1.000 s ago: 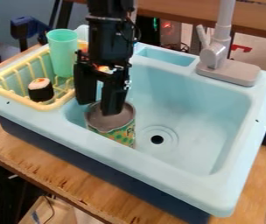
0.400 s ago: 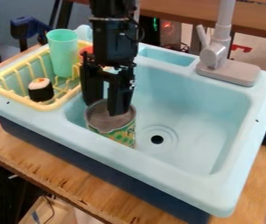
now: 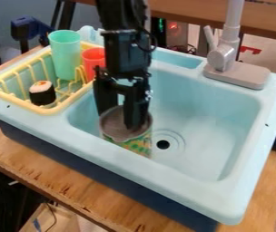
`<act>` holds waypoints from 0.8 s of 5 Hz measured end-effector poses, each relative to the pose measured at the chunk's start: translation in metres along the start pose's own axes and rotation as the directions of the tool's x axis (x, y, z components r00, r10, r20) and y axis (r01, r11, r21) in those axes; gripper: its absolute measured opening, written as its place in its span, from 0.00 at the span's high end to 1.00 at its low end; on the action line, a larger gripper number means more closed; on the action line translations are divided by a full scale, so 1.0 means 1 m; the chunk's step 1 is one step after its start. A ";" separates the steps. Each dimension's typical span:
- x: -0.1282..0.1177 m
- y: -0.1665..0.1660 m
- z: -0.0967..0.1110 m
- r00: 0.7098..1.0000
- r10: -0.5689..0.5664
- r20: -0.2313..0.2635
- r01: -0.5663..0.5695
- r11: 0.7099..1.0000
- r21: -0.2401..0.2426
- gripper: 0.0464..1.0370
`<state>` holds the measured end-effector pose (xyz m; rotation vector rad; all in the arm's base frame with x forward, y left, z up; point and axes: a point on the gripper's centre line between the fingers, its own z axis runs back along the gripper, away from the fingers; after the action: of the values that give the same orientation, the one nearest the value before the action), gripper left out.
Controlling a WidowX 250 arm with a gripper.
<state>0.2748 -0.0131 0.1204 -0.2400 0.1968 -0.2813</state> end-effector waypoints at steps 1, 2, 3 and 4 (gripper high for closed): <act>0.010 -0.022 -0.005 0.999 -0.038 0.017 0.038 0.999 -0.029 0.04; 0.024 -0.043 -0.011 0.996 -0.082 0.026 0.084 0.994 -0.063 0.04; 0.034 -0.067 -0.016 0.990 -0.135 0.035 0.137 0.987 -0.088 0.04; 0.038 -0.074 -0.016 0.987 -0.147 0.060 0.153 0.982 -0.107 0.04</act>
<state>0.2883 -0.0960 0.1185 -0.3730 0.1437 -0.4138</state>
